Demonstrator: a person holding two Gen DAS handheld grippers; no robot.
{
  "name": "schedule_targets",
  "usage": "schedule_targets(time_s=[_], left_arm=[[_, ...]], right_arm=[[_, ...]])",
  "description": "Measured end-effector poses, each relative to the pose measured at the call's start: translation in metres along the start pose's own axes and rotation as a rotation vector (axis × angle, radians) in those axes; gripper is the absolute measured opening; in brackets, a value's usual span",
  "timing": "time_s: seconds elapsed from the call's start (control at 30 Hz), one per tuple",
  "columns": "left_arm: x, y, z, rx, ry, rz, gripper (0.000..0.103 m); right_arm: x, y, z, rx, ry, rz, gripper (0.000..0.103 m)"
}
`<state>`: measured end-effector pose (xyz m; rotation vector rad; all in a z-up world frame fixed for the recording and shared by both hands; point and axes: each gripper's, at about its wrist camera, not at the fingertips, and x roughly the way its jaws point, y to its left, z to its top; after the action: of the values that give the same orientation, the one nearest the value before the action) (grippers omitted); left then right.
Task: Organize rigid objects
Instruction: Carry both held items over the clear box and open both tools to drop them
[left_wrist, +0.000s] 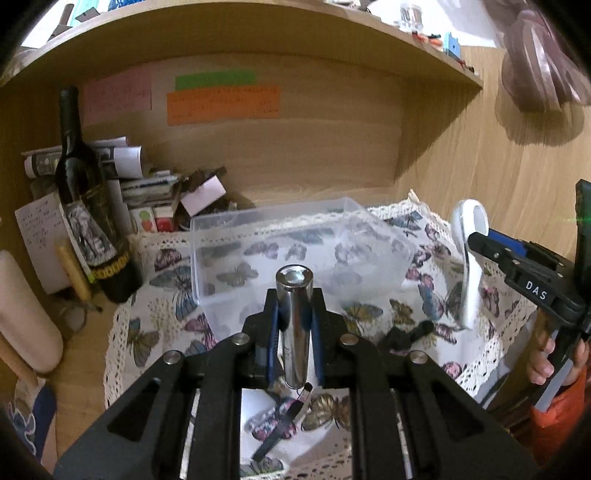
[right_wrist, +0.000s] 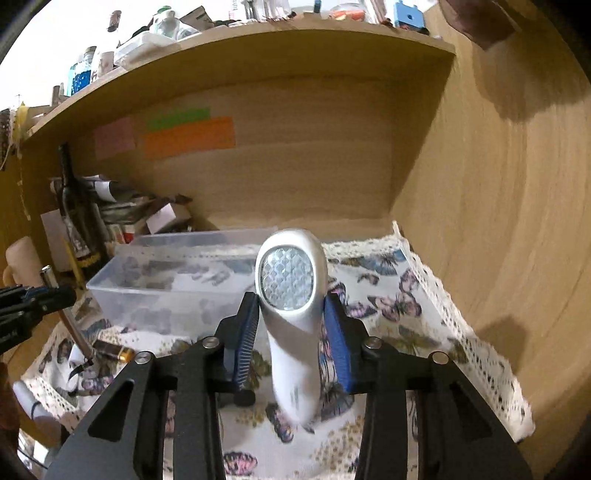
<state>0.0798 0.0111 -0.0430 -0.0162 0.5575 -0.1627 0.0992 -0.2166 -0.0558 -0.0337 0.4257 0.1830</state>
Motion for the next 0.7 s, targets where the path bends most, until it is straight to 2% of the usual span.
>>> schedule_targets(time_s=[0.03,0.07,0.1,0.13,0.27,0.33,0.4,0.47,0.57,0.7], left_arm=[[0.000,0.001,0.003,-0.001,-0.004,-0.001,0.015],[0.000,0.003,0.008,-0.004,-0.009,-0.002,0.015],[0.000,0.006,0.012,-0.007,-0.014,-0.003,0.015],[0.001,0.007,0.016,-0.010,-0.017,-0.006,0.015],[0.008,0.016,0.030,-0.017,-0.032,0.007,0.015],[0.013,0.021,0.034,-0.026,-0.030,0.010,0.015],[0.017,0.024,0.035,-0.034,-0.021,0.002,0.015],[0.020,0.027,0.038,-0.035,-0.016,-0.002,0.015],[0.023,0.030,0.041,-0.029,-0.017,-0.001,0.015],[0.027,0.031,0.044,-0.023,-0.018,-0.008,0.015]], right_arm=[[0.001,0.002,0.004,-0.006,-0.006,0.002,0.030],[0.001,0.004,0.008,-0.011,-0.013,0.001,0.007],[0.002,0.005,0.015,-0.014,-0.013,0.012,0.001],[0.003,0.006,0.021,-0.011,-0.024,0.024,0.004],[0.018,0.013,0.031,-0.052,-0.003,0.041,0.004],[0.033,0.015,0.027,-0.062,0.062,0.071,0.004],[0.045,0.013,0.017,-0.063,0.118,0.062,0.007],[0.057,0.007,0.001,-0.052,0.185,0.050,0.024],[0.073,-0.004,-0.016,-0.033,0.266,0.014,0.042],[0.105,-0.019,-0.033,-0.023,0.408,-0.049,0.045]])
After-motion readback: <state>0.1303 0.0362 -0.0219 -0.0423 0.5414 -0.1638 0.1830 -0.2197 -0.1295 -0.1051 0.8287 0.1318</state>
